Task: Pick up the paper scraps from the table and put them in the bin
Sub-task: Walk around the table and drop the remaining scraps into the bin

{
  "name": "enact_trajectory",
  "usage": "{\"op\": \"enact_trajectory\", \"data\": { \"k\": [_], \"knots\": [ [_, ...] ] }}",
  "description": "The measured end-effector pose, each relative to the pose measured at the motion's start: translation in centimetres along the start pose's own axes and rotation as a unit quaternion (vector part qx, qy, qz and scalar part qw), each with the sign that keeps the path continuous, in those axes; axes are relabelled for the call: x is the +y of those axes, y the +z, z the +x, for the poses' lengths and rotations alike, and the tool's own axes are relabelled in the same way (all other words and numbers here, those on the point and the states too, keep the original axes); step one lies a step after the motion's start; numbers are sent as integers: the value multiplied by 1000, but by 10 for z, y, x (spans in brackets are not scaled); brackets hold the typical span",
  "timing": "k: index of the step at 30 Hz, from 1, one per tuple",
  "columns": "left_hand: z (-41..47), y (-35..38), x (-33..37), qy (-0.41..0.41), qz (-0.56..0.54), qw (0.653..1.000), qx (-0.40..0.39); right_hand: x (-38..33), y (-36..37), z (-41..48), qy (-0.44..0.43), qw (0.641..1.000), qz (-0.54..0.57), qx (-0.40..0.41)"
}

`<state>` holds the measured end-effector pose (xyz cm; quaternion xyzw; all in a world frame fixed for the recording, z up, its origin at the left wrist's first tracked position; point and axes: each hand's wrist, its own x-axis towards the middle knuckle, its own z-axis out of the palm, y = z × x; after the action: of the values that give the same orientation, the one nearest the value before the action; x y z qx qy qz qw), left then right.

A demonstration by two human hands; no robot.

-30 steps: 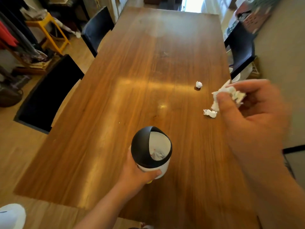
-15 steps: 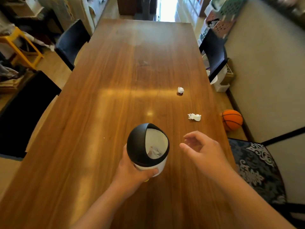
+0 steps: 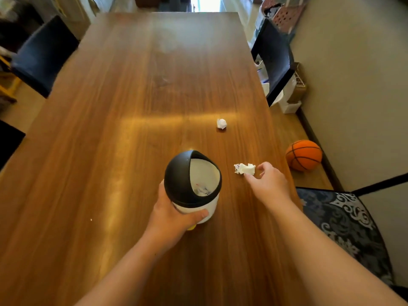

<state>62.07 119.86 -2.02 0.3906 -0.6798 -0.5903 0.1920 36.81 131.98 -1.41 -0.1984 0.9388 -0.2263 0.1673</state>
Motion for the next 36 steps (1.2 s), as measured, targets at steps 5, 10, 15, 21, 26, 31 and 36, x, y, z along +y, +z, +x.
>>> {"op": "enact_trajectory", "data": {
  "k": [5, 10, 15, 21, 26, 31, 36],
  "knots": [
    [44, 19, 4, 12, 12, 1000, 16, -12, 22, 42, -21, 995, -98, 25],
    [67, 20, 8, 11, 15, 1000, 23, -27, 35, 59, -44, 987, -152, 5],
    [80, 9, 9, 7, 18, 1000, 9, -33, 42, 66, -64, 990, -122, 9],
    [80, -20, 6, 15, 14, 1000, -7, -47, 32, 50, -5, 998, 70, -5],
    [65, -65, -1, 10, 6, 999, -31, -107, -4, -9, -48, 965, 252, 56],
    [63, -112, 2, 8, 16, 999, -38, -191, -74, -71, -189, 871, 403, 208],
    [67, -139, 13, 31, 20, 998, -46, -244, -87, -113, -277, 801, 407, 340]
  ]
}}
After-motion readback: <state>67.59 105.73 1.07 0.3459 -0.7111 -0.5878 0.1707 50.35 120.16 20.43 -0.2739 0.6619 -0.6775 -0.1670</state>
